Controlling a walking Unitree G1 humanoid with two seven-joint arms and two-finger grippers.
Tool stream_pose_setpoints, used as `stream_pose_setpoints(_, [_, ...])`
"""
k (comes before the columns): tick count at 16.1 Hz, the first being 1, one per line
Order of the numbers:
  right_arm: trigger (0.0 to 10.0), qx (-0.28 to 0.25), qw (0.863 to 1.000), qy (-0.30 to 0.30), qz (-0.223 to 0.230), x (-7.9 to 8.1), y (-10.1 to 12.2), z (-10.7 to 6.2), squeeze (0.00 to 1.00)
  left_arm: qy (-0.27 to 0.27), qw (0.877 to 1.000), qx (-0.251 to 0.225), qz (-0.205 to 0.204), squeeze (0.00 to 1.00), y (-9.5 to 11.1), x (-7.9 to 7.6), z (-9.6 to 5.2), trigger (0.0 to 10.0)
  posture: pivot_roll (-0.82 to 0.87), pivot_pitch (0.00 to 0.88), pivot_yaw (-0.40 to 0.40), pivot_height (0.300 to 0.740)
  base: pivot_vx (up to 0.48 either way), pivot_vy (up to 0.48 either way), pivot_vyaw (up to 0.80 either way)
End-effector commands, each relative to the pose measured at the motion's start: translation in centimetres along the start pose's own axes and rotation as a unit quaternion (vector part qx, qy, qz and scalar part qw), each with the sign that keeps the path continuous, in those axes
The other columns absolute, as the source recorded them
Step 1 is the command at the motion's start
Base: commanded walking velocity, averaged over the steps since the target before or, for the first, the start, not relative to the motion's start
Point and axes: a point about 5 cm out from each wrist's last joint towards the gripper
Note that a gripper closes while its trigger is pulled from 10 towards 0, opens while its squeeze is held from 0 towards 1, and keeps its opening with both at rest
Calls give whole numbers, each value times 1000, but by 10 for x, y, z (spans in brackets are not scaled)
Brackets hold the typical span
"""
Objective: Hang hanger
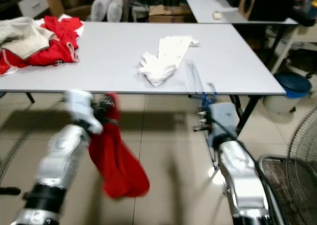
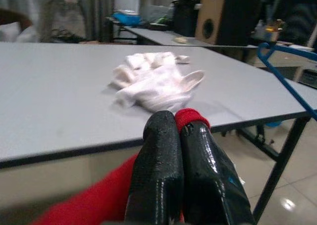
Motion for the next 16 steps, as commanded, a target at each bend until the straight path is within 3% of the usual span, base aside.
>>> stream_pose_setpoints(1, [10000,-13,1000,8,3,5,7,2,0,11,1000,-19,14,0,12,9,1,10000,-123,0,5,740,412,0,-800])
stream_pose_setpoints(5, [10000,-22,999,30,-17,2,13,2,0,27,999,-29,11,0,17,16,0,10000,-127,0,-6,740,414,0,-800])
stream_pose_setpoints(7, [10000,-44,991,116,-39,6,27,-2,0,36,998,-40,20,0,33,25,8,10000,-125,0,-5,740,414,0,0])
stream_pose_setpoints(8, [10000,-47,989,132,-44,6,29,-2,0,37,998,-40,25,0,36,27,10,10000,-125,0,-5,740,412,0,0])
stream_pose_setpoints(10, [10000,-38,965,238,-102,2,42,-16,0,41,997,-44,54,0,58,39,24,10000,-127,0,3,740,405,0,0])
stream_pose_setpoints(12, [10000,-18,941,314,-124,-5,53,-32,0,34,996,-53,61,0,77,42,38,10000,-132,0,11,740,405,0,0])
stream_pose_setpoints(14, [10000,27,897,413,-155,-4,58,-51,0,6,995,-64,79,0,98,36,56,10000,-131,0,14,740,407,0,0])
stream_pose_setpoints(16, [10000,33,882,445,-151,-2,61,-55,0,-7,993,-74,87,0,111,34,64,10000,-127,0,14,740,409,0,0])
Point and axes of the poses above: a point about 5 cm out from each wrist's last joint towards the gripper, its own z axis pointing out of the wrist towards the gripper, its own y axis along the axis of the wrist's last joint, x = y × z
